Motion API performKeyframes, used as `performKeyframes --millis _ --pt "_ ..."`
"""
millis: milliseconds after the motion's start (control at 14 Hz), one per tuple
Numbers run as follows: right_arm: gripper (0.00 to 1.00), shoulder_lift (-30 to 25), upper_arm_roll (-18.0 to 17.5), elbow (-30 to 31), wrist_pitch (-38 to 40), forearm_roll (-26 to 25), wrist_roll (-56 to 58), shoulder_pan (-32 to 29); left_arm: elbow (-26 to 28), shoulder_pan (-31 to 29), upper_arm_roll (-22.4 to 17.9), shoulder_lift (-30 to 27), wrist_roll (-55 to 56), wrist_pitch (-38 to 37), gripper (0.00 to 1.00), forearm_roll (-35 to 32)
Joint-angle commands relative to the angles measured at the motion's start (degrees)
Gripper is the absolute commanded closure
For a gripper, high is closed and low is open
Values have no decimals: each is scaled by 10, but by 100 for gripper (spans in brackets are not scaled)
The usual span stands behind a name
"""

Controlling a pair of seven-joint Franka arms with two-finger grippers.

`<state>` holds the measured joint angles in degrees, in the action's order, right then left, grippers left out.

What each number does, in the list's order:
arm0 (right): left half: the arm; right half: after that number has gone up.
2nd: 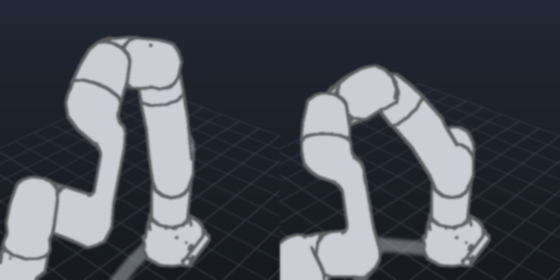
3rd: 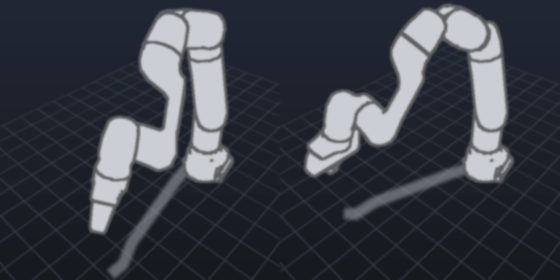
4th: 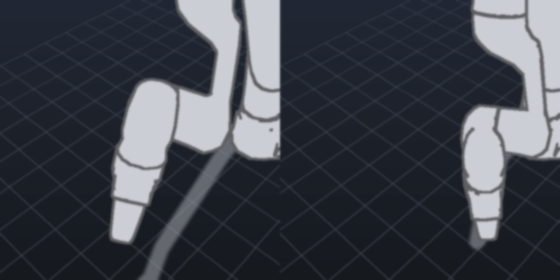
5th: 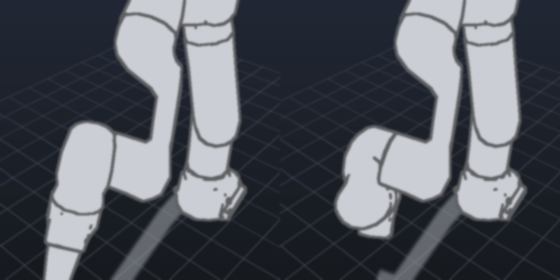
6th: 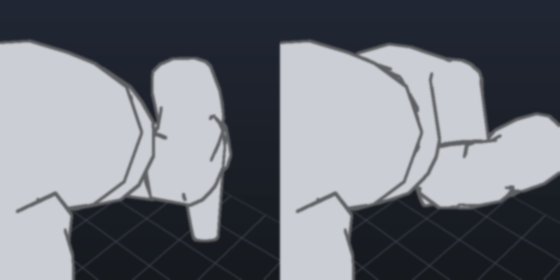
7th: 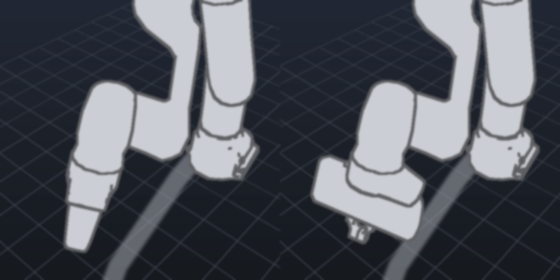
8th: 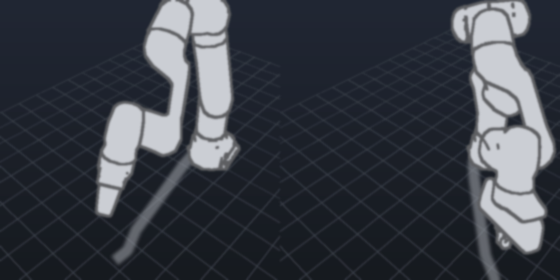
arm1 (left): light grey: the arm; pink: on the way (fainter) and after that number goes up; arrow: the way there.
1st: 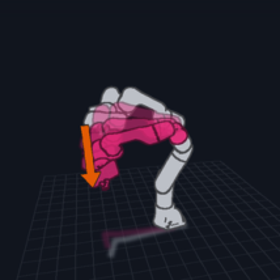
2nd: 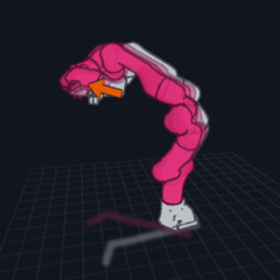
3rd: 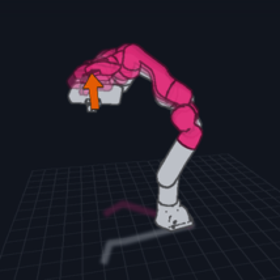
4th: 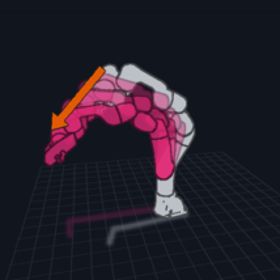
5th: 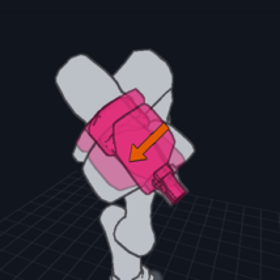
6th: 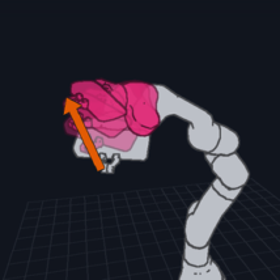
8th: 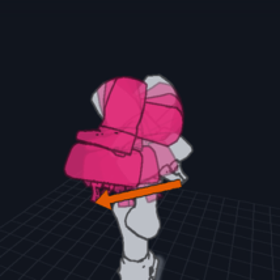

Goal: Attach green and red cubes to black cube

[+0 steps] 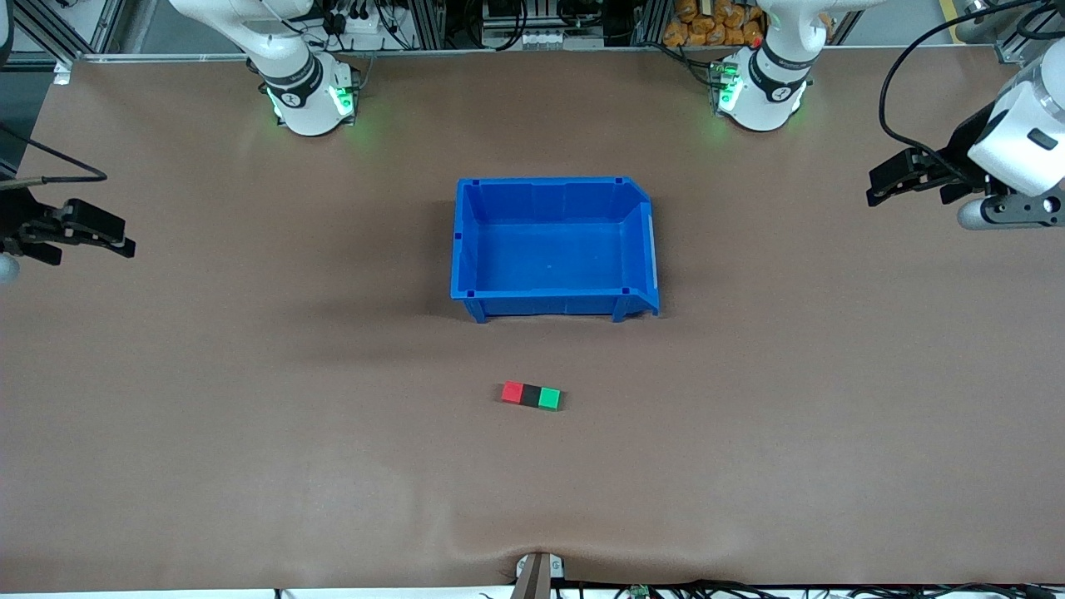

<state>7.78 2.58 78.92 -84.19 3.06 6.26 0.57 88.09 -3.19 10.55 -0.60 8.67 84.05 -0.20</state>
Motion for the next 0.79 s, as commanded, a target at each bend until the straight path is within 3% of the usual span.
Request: performKeyframes --millis 0,286,714 --pt "0 -38 -11 40 -5 -10 10 -12 29 -6 3 -28 -14 7 0 2" --pt "0 -79 -12 84 -5 -10 15 -10 30 -6 2 -30 -14 8 0 2" --pt "0 -85 -13 79 10 -10 21 -11 32 -6 2 -30 -14 9 0 2"
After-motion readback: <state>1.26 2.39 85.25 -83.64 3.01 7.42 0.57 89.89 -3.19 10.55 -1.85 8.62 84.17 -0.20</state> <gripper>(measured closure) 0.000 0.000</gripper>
